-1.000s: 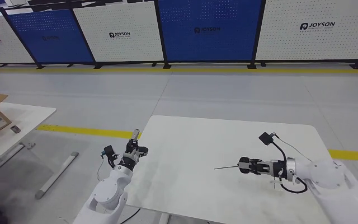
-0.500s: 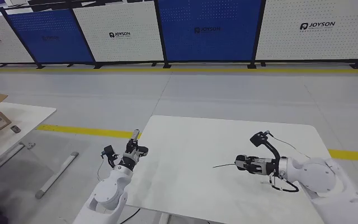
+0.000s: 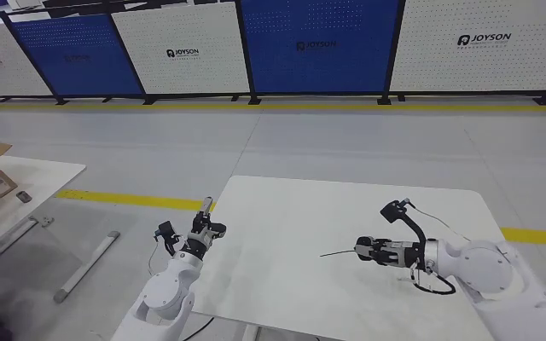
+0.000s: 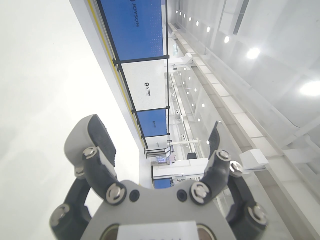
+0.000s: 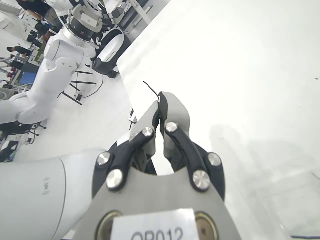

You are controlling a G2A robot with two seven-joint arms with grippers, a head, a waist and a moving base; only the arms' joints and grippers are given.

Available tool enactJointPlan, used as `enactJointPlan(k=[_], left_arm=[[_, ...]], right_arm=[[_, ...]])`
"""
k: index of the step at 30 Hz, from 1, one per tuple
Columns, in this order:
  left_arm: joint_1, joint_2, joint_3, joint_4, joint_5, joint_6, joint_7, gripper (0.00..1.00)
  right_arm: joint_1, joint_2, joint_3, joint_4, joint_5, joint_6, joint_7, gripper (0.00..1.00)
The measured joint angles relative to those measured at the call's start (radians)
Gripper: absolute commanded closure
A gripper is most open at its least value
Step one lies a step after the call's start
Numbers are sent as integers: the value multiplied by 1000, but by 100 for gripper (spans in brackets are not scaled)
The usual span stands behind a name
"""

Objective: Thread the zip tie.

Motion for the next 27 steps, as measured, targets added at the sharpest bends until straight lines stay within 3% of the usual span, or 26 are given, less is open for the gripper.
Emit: enactJointPlan(k=[3,6,10,12,17,20,27], left_arm=[[0,0,0,0,0,0,0,0],[0,0,0,0,0,0,0,0],[0,0,0,0,0,0,0,0],[0,0,0,0,0,0,0,0],[0,0,0,0,0,0,0,0],[0,0,0,0,0,0,0,0],[0,0,0,0,0,0,0,0]], right_arm=[[-10,1,7,-17,-50,0,-53,100],[-34,4,26,-37,-182,10,-187,100],[-38,10,18,-78,-236,-1,-210,100],[-28,14,7,-74,-218,0,-199,100],[-4,16,-8,-72,-39,0,-129,100],[-5,16,-7,-72,-88,0,-138,100],[-5,16,-7,-72,-90,0,-138,100]])
